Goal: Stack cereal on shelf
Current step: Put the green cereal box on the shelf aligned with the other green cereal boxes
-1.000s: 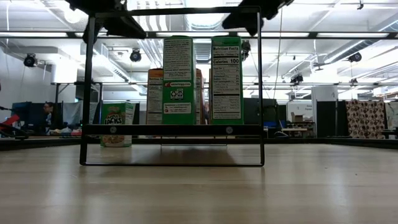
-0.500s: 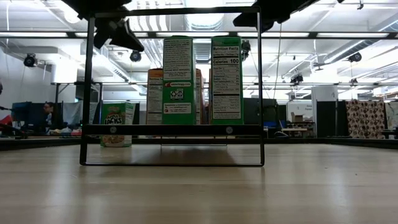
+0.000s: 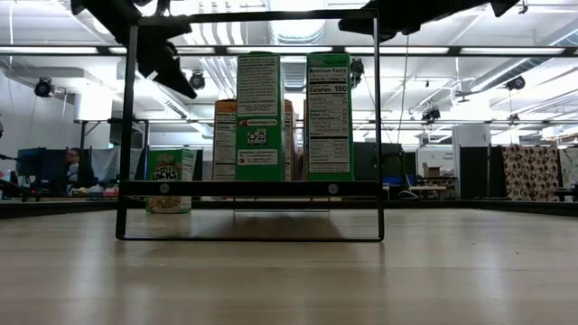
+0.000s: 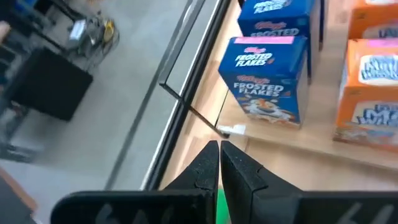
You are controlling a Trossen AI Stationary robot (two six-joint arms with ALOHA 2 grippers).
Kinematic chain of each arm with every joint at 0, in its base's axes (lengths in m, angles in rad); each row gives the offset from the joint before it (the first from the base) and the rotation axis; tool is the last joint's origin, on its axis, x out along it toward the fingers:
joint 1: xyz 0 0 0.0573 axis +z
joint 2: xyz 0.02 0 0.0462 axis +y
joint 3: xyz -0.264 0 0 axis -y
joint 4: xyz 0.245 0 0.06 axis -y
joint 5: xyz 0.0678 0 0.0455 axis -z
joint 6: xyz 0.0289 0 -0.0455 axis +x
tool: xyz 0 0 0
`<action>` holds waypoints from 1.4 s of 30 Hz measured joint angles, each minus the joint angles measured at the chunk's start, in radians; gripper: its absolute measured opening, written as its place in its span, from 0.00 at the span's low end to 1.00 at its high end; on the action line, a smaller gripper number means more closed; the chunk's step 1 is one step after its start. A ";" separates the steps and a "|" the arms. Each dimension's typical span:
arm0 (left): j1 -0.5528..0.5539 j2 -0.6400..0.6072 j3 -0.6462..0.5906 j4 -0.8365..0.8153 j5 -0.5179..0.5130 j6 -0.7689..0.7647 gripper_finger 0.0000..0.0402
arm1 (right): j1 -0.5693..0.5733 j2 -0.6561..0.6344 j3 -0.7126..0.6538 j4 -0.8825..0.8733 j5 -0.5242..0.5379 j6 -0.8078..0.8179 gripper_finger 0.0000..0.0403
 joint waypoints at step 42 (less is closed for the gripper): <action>0.252 0.300 0.136 -0.281 0.226 0.394 0.58 | 0.000 -0.098 0.000 -0.163 -0.085 -0.056 0.02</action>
